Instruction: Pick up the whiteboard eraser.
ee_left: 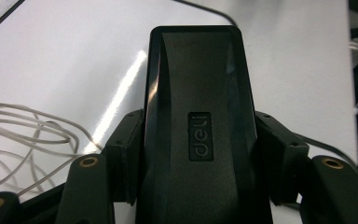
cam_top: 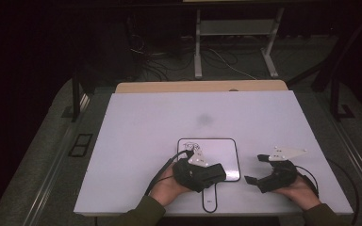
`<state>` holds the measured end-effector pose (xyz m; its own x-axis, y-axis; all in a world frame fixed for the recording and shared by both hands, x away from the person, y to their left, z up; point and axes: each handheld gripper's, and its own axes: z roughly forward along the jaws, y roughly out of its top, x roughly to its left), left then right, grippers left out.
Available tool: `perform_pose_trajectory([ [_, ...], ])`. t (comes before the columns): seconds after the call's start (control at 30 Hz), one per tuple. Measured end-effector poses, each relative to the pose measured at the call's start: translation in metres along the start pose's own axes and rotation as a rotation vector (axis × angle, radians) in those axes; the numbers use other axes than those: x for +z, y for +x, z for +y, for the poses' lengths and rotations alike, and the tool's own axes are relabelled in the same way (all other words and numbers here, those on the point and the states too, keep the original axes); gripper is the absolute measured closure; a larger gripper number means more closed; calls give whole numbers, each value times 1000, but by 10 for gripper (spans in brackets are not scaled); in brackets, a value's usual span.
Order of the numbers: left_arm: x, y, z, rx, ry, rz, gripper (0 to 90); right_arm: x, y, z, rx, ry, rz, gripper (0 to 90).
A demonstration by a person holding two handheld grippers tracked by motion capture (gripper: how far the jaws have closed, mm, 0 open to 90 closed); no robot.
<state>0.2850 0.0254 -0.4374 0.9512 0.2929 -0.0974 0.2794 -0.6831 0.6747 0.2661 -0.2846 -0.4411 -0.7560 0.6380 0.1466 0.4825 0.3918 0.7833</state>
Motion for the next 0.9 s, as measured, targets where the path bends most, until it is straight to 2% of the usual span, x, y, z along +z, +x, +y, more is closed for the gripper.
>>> perform_pose_trajectory([
  [0.17,-4,-1,0,-5,-14,-4,395,0,-1,0,1,1,0,0],
  [0.2,-6,0,1,8,-8,-4,395,0,-1,0,1,0,0,0],
  [0.37,-12,-1,0,15,-43,7,394,1,-2,0,5,-3,3,0],
  [0.6,-20,1,-1,-6,-66,-4,394,2,-3,1,10,-3,11,0],
  [0.9,-35,7,3,-14,-75,8,394,0,-1,0,3,-5,10,0],
])
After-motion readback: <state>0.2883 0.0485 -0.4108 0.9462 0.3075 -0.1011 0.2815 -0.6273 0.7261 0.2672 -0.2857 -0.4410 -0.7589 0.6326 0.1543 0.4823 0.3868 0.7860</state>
